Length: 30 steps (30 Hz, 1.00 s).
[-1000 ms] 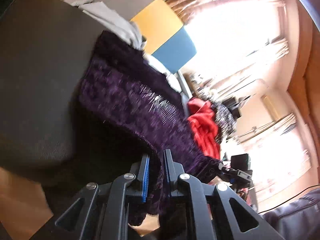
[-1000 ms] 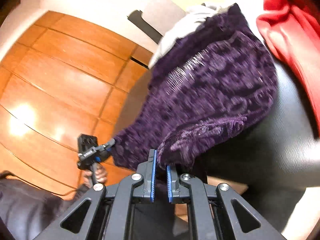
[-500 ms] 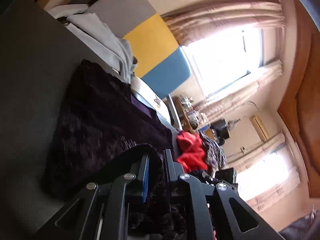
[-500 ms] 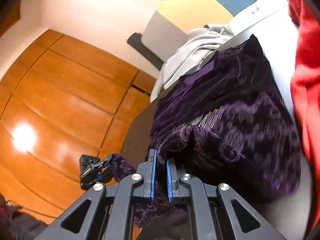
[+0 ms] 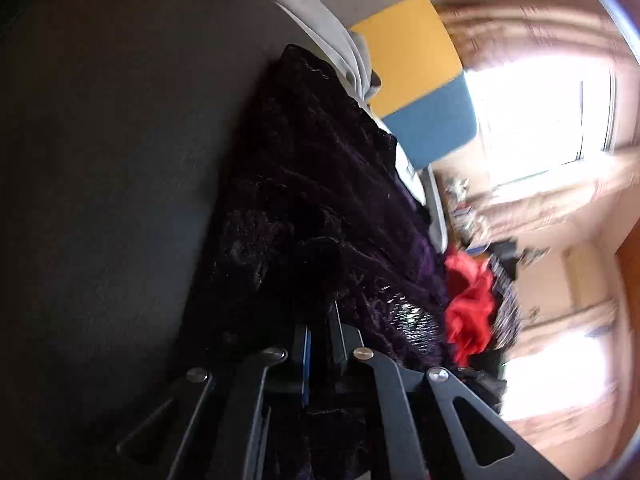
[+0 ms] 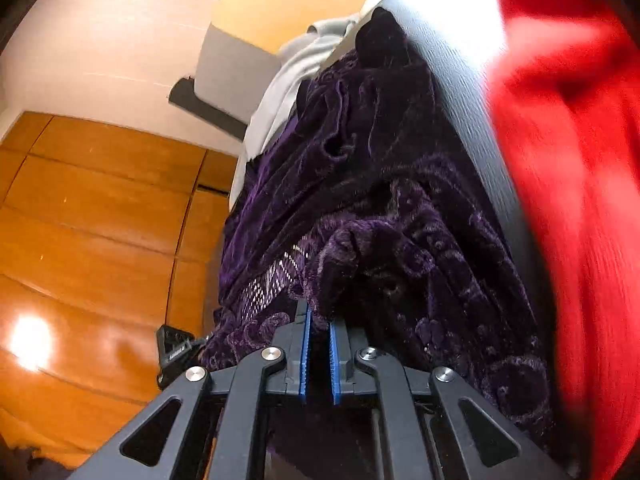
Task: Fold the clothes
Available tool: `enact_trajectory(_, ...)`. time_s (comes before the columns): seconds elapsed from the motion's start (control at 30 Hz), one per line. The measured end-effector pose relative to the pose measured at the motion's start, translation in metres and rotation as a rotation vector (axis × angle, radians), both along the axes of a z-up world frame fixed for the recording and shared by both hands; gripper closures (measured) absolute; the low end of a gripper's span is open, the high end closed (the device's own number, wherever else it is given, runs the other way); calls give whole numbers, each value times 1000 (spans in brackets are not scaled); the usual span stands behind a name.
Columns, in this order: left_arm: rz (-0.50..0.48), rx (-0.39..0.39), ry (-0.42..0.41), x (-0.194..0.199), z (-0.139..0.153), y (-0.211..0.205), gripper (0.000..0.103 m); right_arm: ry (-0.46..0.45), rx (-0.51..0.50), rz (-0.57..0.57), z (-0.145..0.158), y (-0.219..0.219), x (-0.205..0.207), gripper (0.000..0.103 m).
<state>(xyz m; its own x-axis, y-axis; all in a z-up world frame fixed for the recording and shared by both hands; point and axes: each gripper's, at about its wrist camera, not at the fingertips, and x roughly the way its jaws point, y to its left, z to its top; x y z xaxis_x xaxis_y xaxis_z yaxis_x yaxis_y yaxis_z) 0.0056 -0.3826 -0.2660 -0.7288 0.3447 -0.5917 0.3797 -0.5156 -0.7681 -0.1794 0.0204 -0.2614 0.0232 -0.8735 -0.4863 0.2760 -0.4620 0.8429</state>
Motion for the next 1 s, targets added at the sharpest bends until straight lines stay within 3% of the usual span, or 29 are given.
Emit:
enact_trajectory(0.27,31,28,-18,51,12,24,97,-14,30,41,4,24,57,97)
enact_trajectory(0.3,50,62,12,60,13,23,94,-21,29,48,4,24,60,96)
enact_trajectory(0.33,70,96,42,68,15,22,84,-32,24,58,4,24,62,92)
enact_trajectory(0.43,122,150,73,84,15,17,80,-81,-15,42,0,31,63,91)
enact_trajectory(0.53,94,109,51,78,17,22,78,-111,-62,15,0,34,61,78)
enact_trajectory(0.7,47,41,14,67,20,31,75,-73,-82,38,14,23,65,44)
enact_trajectory(0.8,19,0,-8,60,22,36,75,-56,-72,51,20,18,70,37)
enact_trajectory(0.9,-9,-41,-31,54,24,42,75,-49,-73,21,23,24,71,37)
enact_trajectory(1.0,-36,-73,-52,49,25,46,81,-53,-91,-17,21,41,72,36)
